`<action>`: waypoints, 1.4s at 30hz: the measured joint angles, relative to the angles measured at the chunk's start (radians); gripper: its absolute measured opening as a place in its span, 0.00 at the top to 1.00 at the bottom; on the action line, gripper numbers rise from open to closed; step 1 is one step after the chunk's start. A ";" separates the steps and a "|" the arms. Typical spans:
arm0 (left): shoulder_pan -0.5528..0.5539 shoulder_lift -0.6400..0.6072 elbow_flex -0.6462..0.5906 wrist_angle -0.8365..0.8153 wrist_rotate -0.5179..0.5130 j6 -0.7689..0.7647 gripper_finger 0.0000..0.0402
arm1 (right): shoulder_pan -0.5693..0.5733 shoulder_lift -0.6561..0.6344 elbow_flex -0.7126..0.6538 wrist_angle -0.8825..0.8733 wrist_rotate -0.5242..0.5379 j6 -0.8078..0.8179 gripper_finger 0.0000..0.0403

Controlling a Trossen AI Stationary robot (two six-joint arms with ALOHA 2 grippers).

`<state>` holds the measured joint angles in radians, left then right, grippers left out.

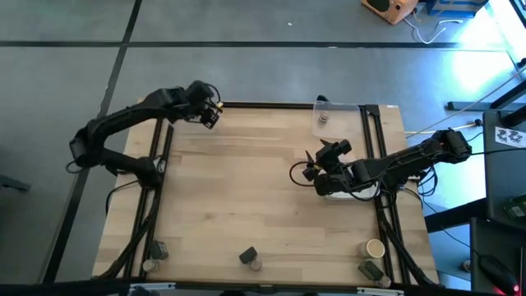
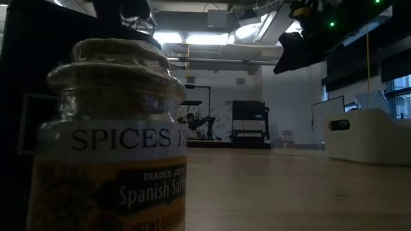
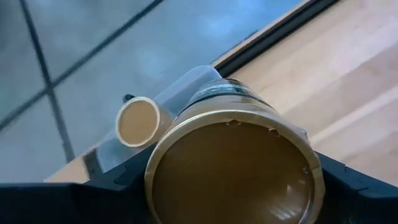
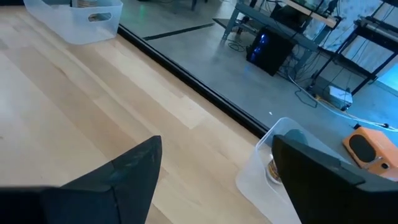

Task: Sort spices by type
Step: Put the left cream brown seasoning bottle into the left transparent bin

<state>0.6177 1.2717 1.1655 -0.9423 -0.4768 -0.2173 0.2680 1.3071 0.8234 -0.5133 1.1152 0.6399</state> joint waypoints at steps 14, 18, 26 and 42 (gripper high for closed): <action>0.164 0.111 -0.091 0.138 0.133 0.064 0.33 | 0.000 0.000 0.000 0.000 0.019 -0.018 0.25; 0.173 0.149 -0.108 0.174 0.128 0.063 0.33 | 0.000 0.000 0.000 0.000 0.019 -0.018 0.25; 0.201 0.212 -0.132 0.241 0.123 0.065 0.33 | 0.000 0.000 0.000 0.000 0.019 -0.017 0.25; 0.202 0.277 -0.133 0.258 0.110 0.063 0.27 | 0.000 0.000 0.000 0.001 0.018 -0.017 0.25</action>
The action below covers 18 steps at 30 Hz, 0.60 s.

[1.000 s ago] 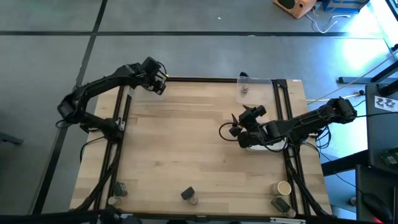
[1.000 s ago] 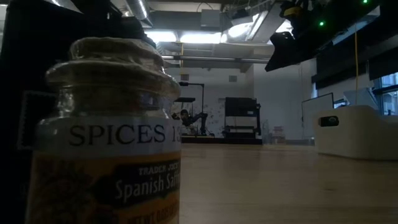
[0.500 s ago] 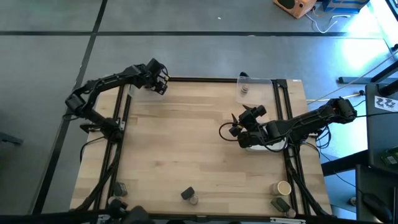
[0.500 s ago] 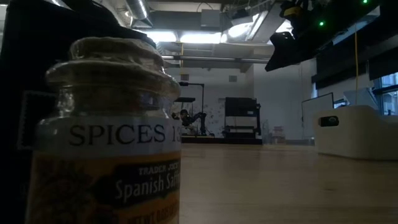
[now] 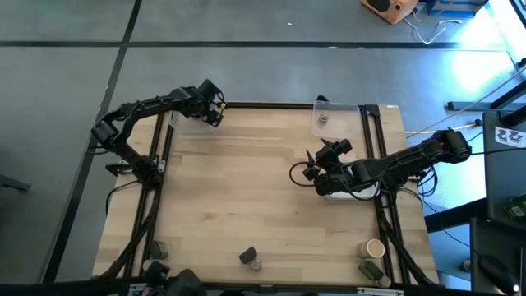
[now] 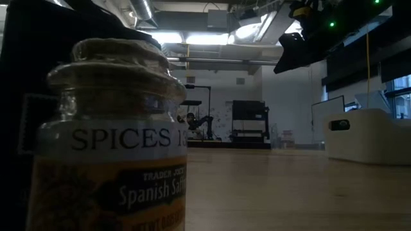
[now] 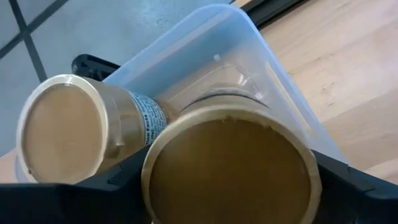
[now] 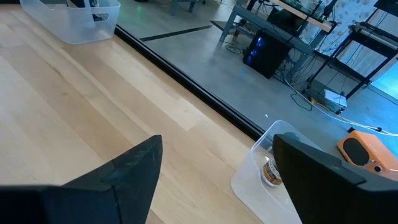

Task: Sort spices by type
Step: Put the left cream brown seasoning bottle into the left transparent bin

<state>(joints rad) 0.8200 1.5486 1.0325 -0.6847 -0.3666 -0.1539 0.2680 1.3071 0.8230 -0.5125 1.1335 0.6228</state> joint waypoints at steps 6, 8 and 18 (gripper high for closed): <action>0.000 0.000 0.000 -0.002 -0.021 -0.003 0.24 | 0.000 0.000 0.000 0.000 0.000 0.000 0.25; -0.002 0.000 0.000 -0.004 -0.022 -0.003 0.24 | 0.000 0.000 0.000 0.001 0.000 0.000 0.25; -0.022 -0.003 0.001 -0.008 -0.021 0.004 0.24 | 0.000 0.000 0.000 0.004 -0.003 0.000 0.25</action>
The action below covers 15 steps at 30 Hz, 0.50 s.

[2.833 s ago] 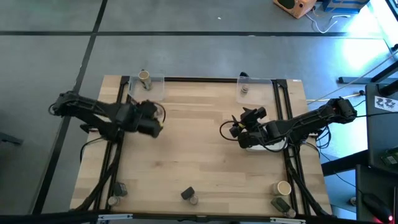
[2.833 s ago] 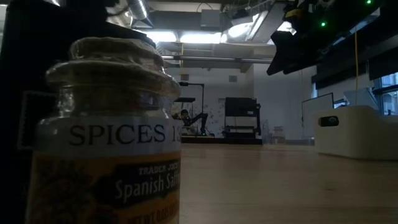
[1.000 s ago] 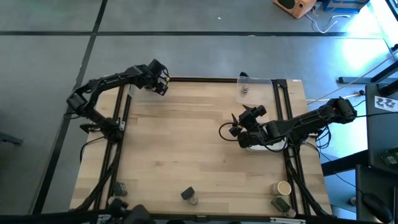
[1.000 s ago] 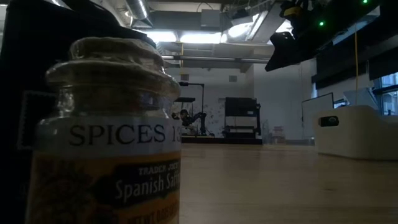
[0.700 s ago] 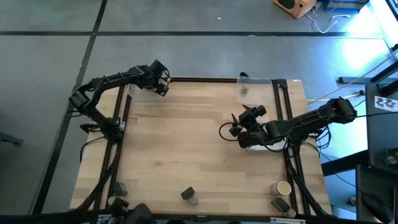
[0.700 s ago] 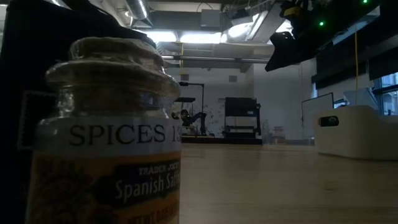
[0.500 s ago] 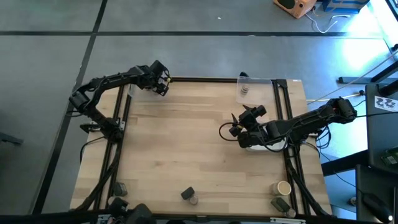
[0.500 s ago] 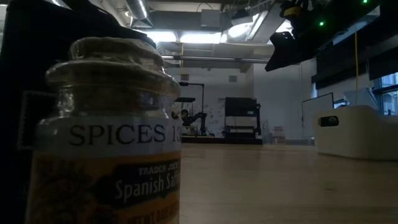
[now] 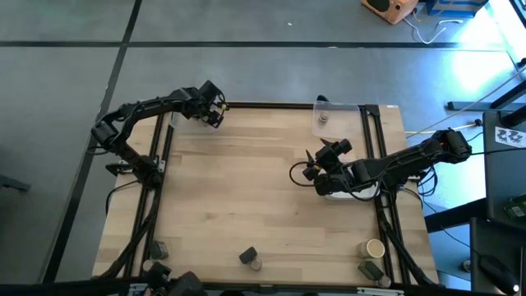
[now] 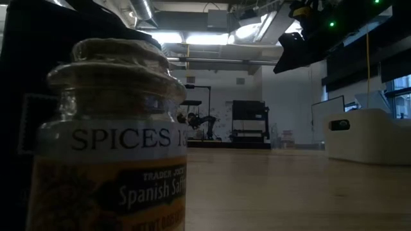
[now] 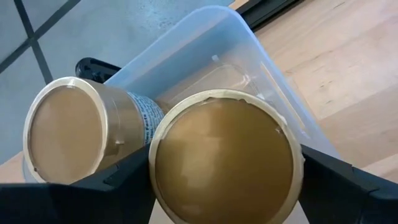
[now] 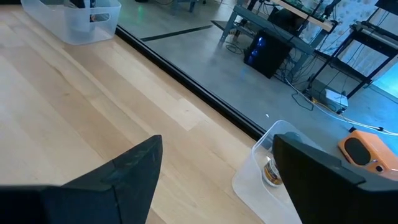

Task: Sort spices by type
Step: Put the left cream brown seasoning bottle into the left transparent bin

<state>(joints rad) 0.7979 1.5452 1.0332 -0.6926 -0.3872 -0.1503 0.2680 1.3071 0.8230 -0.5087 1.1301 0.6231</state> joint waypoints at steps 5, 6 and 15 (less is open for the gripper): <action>0.000 0.000 0.000 -0.002 0.002 0.009 0.24 | 0.000 0.000 0.000 0.000 -0.005 0.000 0.25; 0.000 0.000 0.000 -0.002 0.003 0.009 0.24 | 0.000 0.000 0.000 0.000 -0.005 0.000 0.25; 0.000 0.000 0.000 0.004 0.001 -0.023 0.24 | 0.000 0.000 0.000 0.000 -0.016 0.000 0.25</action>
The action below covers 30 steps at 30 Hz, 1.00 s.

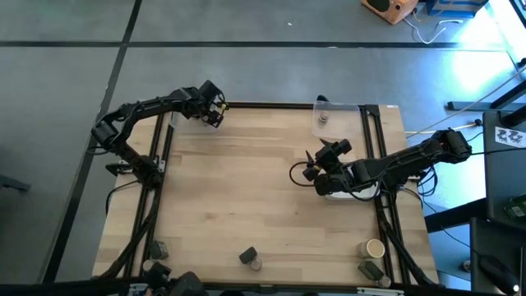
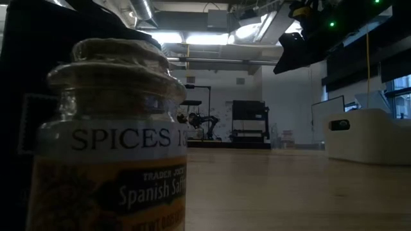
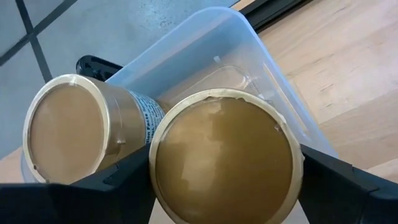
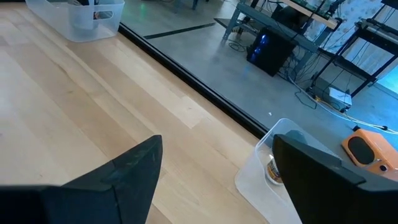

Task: Sort spices by type
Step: Put the left cream brown seasoning bottle into the left transparent bin

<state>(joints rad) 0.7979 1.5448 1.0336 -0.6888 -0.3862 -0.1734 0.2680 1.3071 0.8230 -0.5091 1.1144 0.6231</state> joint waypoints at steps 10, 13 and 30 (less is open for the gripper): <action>0.000 0.000 0.000 -0.009 0.000 -0.016 0.24 | 0.000 0.000 0.000 0.000 -0.020 0.000 0.25; 0.000 0.000 0.000 -0.011 0.003 -0.024 0.24 | 0.000 0.000 0.000 0.000 -0.027 0.000 0.25; -0.019 0.000 0.062 -0.122 0.041 0.006 0.24 | 0.000 0.000 0.000 0.008 -0.033 0.000 0.25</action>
<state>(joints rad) 0.7790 1.5448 1.0960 -0.8108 -0.3451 -0.1675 0.2680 1.3071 0.8230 -0.5014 1.0813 0.6228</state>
